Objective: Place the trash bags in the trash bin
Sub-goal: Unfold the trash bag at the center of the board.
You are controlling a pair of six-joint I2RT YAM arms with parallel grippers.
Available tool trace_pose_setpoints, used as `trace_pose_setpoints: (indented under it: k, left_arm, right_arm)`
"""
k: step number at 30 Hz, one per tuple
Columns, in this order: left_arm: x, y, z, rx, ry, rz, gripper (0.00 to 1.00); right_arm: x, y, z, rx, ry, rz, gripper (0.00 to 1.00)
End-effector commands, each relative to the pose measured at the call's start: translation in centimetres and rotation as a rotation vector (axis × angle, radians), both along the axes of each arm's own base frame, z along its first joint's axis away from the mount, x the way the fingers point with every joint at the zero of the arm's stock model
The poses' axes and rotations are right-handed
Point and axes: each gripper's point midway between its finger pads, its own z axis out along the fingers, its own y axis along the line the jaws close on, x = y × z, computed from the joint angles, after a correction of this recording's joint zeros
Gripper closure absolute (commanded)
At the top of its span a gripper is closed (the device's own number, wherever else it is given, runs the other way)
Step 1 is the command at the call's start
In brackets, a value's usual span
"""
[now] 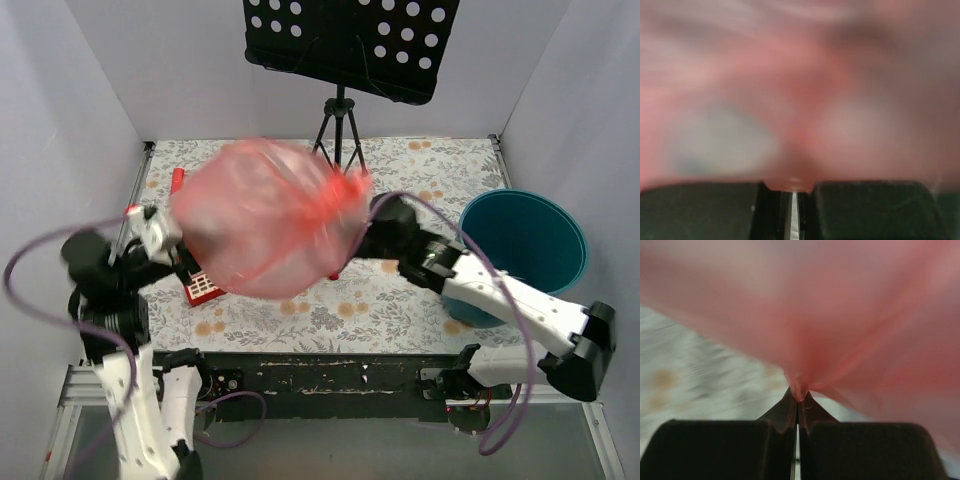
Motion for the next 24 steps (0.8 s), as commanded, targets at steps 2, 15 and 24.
trace_pose_setpoints:
  k: [2,15,24]
  left_arm:
    - [-0.3,-2.6,-11.5,-0.243,0.939,-0.409,1.00]
    - [-1.1,-2.5,-13.8,-0.328,1.148,-0.247,1.00]
    - [0.2,-1.5,-19.7,-0.376,1.353,-0.033,1.00]
  right_arm:
    - [-12.9,-4.8,-18.9,-0.585,0.684,0.327,0.99]
    - [-16.9,-12.1,-13.4,-0.583,0.920,0.222,0.58]
    - [-17.4,-10.3,-20.1,-0.731,1.150,0.362,0.43]
